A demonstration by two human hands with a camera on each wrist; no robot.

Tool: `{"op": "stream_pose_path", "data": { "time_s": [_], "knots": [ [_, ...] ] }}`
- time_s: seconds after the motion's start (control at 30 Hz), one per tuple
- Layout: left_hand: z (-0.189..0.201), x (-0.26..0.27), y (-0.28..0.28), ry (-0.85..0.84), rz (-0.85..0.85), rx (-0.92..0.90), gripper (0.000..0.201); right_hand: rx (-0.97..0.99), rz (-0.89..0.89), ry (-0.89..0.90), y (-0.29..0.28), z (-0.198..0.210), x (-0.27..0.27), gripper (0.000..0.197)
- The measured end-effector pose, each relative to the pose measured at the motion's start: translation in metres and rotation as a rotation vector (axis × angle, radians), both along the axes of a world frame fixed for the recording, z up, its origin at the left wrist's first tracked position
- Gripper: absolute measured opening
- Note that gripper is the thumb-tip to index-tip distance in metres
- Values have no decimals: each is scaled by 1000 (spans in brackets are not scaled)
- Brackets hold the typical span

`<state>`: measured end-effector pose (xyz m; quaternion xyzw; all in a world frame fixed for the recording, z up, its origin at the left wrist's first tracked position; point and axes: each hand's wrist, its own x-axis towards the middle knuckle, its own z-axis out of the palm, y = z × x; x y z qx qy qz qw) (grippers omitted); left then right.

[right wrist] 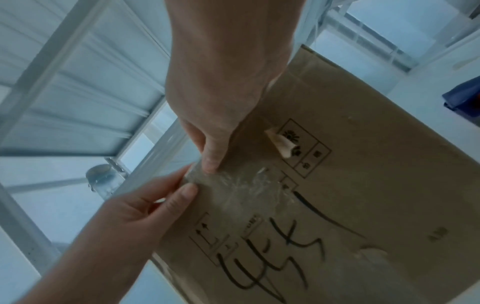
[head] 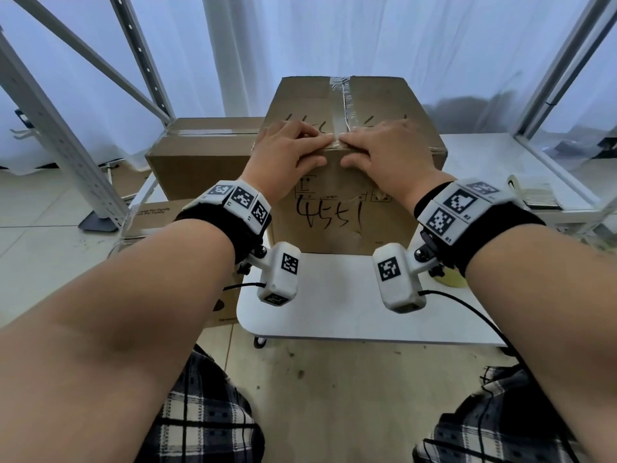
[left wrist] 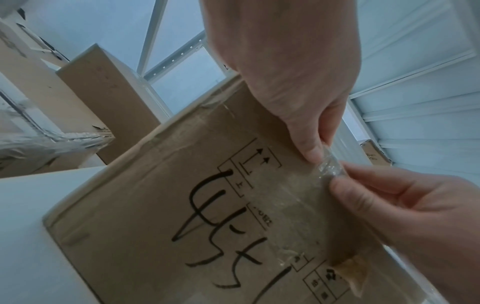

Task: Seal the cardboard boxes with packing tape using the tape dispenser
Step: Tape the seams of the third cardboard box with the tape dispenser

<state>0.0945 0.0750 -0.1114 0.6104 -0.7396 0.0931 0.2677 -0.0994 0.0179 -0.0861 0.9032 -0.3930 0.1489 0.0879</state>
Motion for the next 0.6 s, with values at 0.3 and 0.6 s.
{"op": "stream_pose_path", "data": {
  "time_s": [0.3,0.6],
  "knots": [
    [14,-22,1,65,44,34,36,47,45,42,6,3,-10,54],
    [9,-49,-13,-27,114,88,38,44,-70,-90,-7,11,-34,41]
  ]
}}
